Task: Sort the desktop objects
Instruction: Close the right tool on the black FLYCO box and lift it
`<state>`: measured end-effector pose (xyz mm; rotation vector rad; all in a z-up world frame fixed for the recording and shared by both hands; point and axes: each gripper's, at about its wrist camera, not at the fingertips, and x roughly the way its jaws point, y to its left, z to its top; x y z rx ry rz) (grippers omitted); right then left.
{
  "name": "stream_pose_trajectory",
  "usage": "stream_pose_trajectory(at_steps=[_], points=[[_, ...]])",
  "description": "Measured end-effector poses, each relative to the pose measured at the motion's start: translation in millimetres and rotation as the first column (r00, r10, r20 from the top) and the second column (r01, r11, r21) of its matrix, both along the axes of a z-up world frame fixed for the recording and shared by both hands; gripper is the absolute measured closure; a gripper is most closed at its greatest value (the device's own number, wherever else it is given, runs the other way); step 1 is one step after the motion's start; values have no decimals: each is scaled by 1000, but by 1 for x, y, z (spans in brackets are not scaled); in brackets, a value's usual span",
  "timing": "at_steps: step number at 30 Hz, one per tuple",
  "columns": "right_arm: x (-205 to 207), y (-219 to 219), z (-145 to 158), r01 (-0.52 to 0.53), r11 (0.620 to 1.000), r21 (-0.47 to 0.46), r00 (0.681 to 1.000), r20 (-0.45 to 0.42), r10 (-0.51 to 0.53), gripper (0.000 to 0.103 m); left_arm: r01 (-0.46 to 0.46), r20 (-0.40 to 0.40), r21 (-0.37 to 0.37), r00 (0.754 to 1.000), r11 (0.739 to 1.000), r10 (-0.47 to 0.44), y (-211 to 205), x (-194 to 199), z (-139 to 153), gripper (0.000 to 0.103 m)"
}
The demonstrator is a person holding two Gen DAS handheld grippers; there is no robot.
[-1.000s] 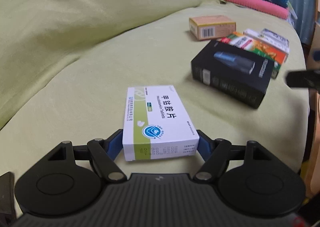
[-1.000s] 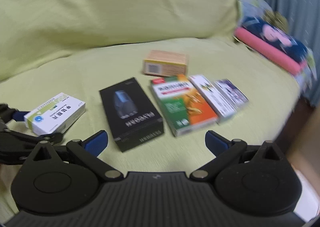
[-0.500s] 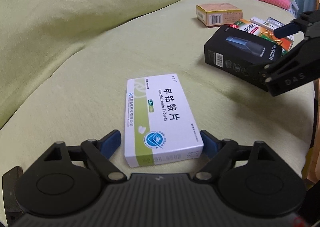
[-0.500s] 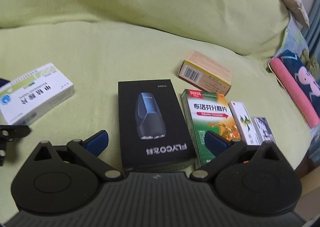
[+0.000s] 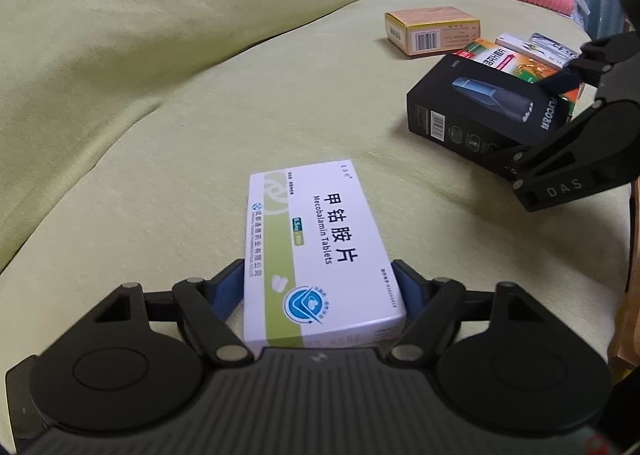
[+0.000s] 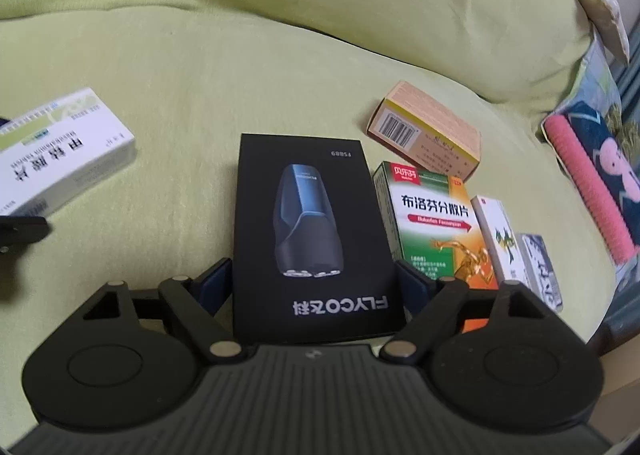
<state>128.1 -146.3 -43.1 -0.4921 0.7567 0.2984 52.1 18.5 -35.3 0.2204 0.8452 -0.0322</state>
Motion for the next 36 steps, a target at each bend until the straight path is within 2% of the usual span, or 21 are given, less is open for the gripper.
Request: stream_pose_trajectory(at_steps=[4, 10, 14, 17, 22, 25, 27, 28, 36], points=[[-12, -1, 8, 20, 999, 29, 998, -64, -18, 22, 37, -24, -8, 999, 999, -37, 4, -3, 6, 30], [-33, -6, 15, 98, 986, 138, 966, -252, -60, 25, 115, -78, 16, 990, 993, -114, 8, -16, 8, 30], [-41, -4, 16, 109, 986, 125, 964, -256, -75, 25, 110, -92, 19, 990, 994, -108, 7, -17, 10, 27], [-42, -4, 21, 104, 985, 140, 966, -249, -67, 6, 109, -94, 35, 990, 993, -105, 3, -13, 11, 22], [-34, -2, 30, 85, 985, 149, 974, -221, -51, 6, 94, -94, 23, 991, 995, -92, -2, 0, 10, 21], [-25, 3, 25, 66, 992, 112, 972, -230, -39, 10, 96, -103, 37, 990, 995, -92, -6, 6, 7, 21], [-22, 5, 20, 55, 994, 98, 969, -245, -29, 23, 92, -108, 30, 990, 995, -88, -6, 9, 7, 24], [-21, 5, 18, 54, 993, 100, 967, -252, -27, 27, 90, -110, 26, 990, 996, -87, -6, 10, 6, 29], [-26, 3, 17, 68, 991, 114, 973, -229, -41, 27, 106, -72, 33, 992, 994, -104, -5, 3, 9, 32]])
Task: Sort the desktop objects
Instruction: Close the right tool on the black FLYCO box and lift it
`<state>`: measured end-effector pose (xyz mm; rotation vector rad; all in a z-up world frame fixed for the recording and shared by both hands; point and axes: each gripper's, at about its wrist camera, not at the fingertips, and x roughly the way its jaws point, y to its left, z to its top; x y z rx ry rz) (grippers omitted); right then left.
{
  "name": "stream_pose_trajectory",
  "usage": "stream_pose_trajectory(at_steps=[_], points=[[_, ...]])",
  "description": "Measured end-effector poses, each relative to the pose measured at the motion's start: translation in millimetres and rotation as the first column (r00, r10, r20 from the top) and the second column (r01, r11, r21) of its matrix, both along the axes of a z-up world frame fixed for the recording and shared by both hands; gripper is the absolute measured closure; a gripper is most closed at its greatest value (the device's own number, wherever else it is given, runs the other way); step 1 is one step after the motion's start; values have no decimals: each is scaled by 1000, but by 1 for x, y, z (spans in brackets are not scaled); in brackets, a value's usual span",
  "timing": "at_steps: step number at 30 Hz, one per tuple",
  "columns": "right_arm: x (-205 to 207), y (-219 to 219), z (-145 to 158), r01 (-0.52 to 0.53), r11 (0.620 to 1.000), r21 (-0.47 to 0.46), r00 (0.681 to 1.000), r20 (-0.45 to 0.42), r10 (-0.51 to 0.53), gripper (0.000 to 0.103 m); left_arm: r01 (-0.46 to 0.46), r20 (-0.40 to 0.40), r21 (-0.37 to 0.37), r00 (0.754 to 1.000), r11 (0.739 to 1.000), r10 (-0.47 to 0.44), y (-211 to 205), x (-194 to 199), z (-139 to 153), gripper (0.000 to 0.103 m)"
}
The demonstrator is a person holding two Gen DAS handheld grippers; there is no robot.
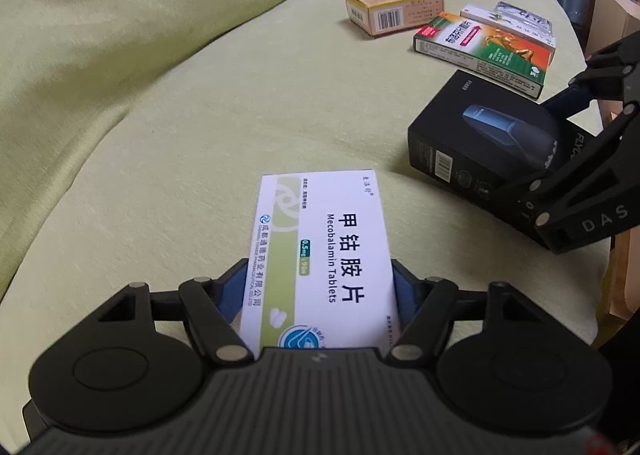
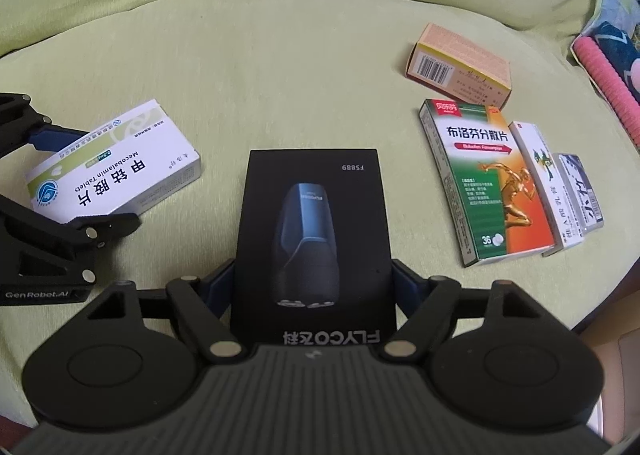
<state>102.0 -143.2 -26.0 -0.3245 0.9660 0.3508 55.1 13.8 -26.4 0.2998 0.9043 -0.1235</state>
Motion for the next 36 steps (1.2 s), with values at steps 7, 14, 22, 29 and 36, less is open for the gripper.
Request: stream_pose_trajectory(at_steps=[7, 14, 22, 29, 36], points=[[-10, -10, 14, 30, 999, 33, 999, 35, -31, 27, 20, 43, -16, 999, 1000, -19, 1, -10, 15, 32], [-19, -21, 19, 58, 997, 54, 998, 22, -60, 27, 48, 39, -21, 998, 999, -47, -9, -12, 18, 32], [-14, -30, 5, 72, 993, 90, 994, -84, -64, 23, 77, 13, -60, 997, 995, -76, -16, -15, 14, 32], [-8, -79, 20, 196, 918, 345, 976, -162, -147, 10, 121, 17, -103, 993, 987, -120, -30, -10, 17, 32], [2, -113, -1, 285, 887, 363, 941, -284, -186, 15, 144, 13, -99, 990, 985, -144, -41, -3, 11, 32]])
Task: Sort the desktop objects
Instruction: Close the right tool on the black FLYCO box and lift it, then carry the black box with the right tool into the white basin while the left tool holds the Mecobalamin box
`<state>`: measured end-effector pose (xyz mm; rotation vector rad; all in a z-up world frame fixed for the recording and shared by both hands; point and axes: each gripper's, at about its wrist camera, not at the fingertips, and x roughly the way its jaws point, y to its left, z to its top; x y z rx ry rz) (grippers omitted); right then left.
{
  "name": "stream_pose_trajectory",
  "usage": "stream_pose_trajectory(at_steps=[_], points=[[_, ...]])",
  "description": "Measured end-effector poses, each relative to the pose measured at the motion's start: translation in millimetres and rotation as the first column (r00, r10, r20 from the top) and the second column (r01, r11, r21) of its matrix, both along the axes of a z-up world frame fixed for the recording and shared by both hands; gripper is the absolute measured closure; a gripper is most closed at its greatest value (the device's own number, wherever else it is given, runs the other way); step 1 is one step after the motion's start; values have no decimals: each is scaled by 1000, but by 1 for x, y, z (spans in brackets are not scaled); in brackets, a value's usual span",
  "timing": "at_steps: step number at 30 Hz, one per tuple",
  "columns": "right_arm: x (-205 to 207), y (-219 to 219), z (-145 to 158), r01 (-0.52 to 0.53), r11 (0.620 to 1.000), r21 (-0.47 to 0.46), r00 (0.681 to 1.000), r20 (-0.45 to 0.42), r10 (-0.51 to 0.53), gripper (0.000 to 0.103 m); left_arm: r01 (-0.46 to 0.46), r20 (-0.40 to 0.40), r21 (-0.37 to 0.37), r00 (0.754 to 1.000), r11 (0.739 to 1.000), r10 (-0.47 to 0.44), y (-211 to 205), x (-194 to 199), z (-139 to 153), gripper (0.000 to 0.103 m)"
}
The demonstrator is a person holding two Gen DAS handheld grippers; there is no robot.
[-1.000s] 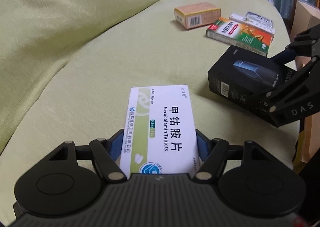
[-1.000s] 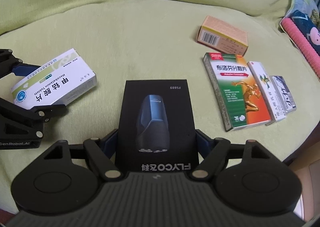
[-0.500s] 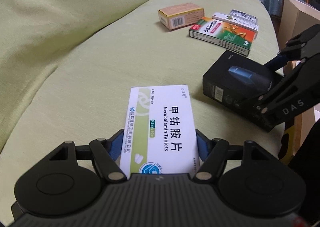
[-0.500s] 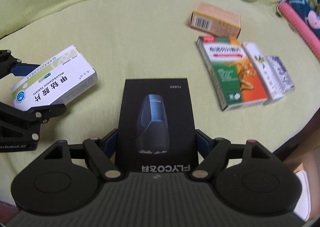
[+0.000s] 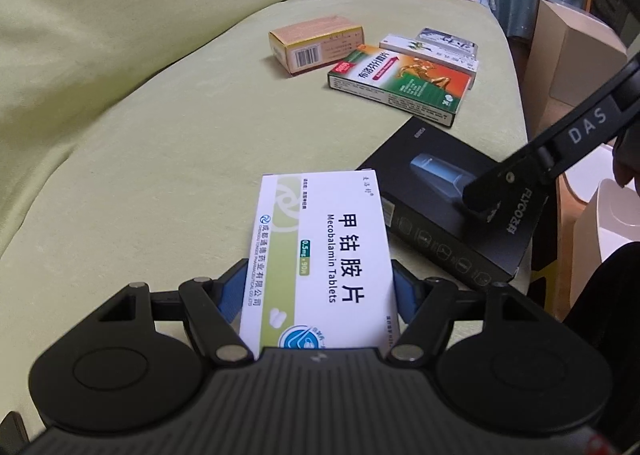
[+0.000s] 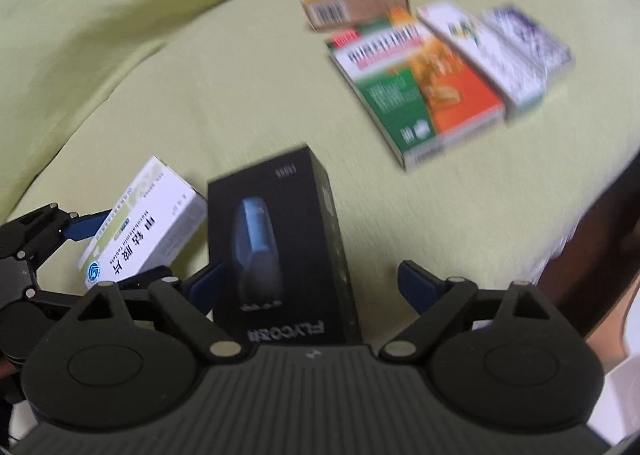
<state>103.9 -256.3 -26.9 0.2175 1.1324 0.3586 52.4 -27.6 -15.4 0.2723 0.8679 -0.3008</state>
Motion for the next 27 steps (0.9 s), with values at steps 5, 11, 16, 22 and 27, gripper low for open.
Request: stream_pose_trajectory(at_steps=[5, 11, 16, 22, 27], points=[[6, 0, -20, 0, 993, 117, 997, -78, 9, 17, -10, -13, 1, 1000, 1000, 10, 4, 1, -6, 32], [4, 22, -1, -39, 998, 52, 999, -4, 39, 40, -50, -10, 9, 999, 999, 50, 18, -4, -9, 32], [-11, 66, 24, -179, 972, -153, 974, 111, 197, 48, -99, -2, -4, 995, 995, 99, 40, -8, -4, 32], [-35, 114, 27, -308, 911, -274, 927, 129, 352, 61, -124, -13, -43, 992, 991, 123, 54, -15, -2, 32], [-28, 113, 22, -285, 918, -274, 941, 102, 323, 62, -106, -13, -51, 994, 993, 106, 50, -19, -3, 32]])
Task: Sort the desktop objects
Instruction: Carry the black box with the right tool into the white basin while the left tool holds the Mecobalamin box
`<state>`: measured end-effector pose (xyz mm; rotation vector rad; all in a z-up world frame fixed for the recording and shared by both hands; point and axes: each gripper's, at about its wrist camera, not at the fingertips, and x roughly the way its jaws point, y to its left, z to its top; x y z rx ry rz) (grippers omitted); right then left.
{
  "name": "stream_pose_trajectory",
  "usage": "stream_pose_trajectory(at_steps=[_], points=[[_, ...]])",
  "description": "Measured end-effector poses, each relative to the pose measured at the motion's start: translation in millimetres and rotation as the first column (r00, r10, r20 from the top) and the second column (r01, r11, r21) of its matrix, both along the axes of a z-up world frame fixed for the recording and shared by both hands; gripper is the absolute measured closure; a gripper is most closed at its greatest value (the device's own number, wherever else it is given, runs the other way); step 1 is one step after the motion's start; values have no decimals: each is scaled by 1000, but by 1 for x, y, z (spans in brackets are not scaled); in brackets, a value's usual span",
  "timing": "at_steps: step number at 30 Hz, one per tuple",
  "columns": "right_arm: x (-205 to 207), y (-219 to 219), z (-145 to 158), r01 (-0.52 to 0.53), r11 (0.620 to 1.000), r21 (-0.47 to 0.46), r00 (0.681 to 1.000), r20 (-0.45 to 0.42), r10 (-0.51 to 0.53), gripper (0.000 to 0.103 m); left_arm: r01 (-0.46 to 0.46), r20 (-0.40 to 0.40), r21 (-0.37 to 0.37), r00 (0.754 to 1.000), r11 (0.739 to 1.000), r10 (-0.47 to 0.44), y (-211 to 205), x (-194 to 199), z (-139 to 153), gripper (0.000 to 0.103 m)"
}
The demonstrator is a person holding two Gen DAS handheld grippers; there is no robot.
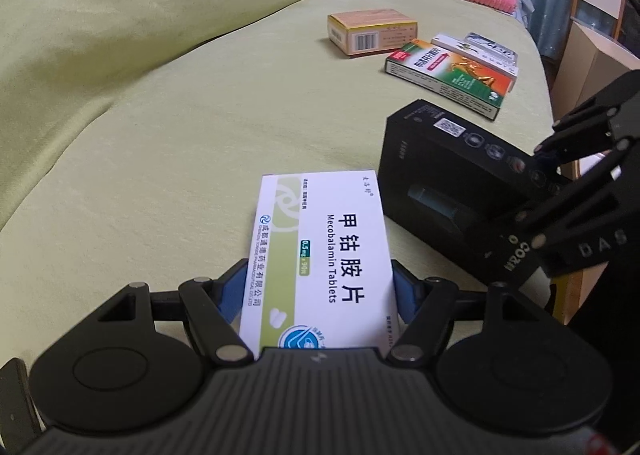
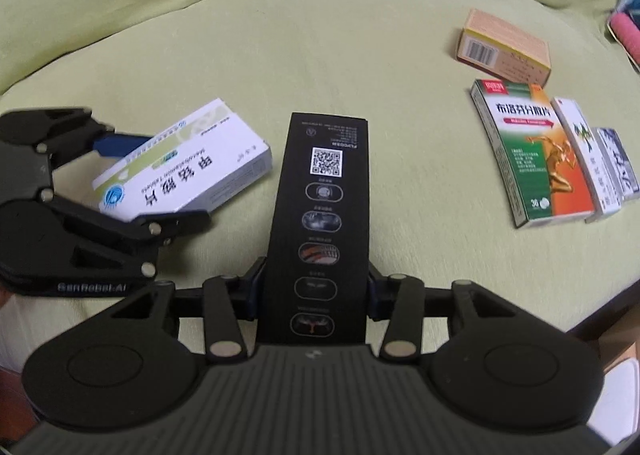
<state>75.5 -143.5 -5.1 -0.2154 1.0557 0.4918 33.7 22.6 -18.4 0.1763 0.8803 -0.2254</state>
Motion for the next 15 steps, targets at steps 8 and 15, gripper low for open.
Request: stream_pose_trajectory(at_steps=[8, 15], points=[[-4, -5, 3, 35, 999, 9, 999, 35, -35, 64, 3, 6, 3, 1000, 1000, -4, -4, 1, -1, 32], [-8, -28, 22, 98, 995, 34, 991, 86, -101, 64, 45, 46, 1, 998, 999, -45, -24, 5, 14, 32]])
